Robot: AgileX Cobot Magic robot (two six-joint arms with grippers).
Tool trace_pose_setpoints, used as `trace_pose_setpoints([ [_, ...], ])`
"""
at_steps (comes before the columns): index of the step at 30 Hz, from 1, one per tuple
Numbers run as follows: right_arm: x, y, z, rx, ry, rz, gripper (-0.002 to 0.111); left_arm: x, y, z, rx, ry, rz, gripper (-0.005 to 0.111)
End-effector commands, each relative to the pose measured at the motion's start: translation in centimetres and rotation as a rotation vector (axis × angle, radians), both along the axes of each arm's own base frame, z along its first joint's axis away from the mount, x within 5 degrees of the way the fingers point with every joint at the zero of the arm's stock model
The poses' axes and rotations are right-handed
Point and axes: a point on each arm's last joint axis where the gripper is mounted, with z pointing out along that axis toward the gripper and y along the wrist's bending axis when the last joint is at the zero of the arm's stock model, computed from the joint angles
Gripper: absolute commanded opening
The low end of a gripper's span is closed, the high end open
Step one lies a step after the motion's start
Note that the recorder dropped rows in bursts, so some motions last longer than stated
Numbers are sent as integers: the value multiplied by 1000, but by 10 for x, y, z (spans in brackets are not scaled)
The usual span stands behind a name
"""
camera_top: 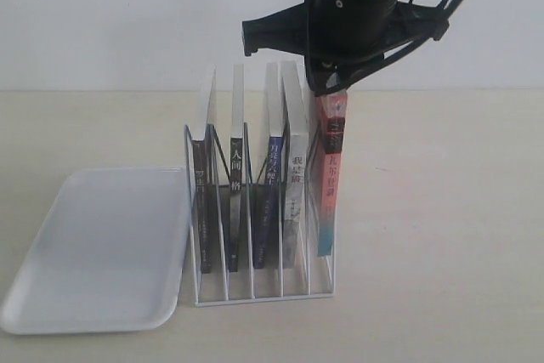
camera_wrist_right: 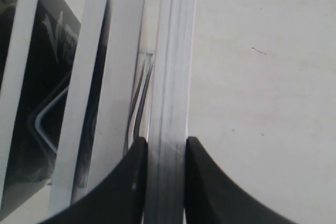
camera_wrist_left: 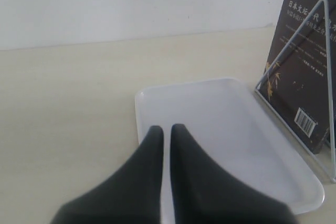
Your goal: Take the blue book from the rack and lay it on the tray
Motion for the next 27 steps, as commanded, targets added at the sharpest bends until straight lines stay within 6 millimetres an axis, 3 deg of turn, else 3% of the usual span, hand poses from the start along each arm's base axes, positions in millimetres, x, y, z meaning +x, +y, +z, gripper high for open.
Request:
trace_pose_setpoints([
  [1,3,3,1,3,-17,4,0,0,0,-1,-6,-1,5,5],
  [10,3,5,-6,1,24,3,3,0,0,-1,-6,-1,5,5],
  [15,0,7,-7,-8,50,61,35,0,0,-1,-6,-1,5,5],
  [18,0,6,-7,-13,51,68,48,0,0,-1,-6,-1,5,5],
  [27,-2,0,2,-40,10,62,49,0,0,-1,-6,-1,5,5],
])
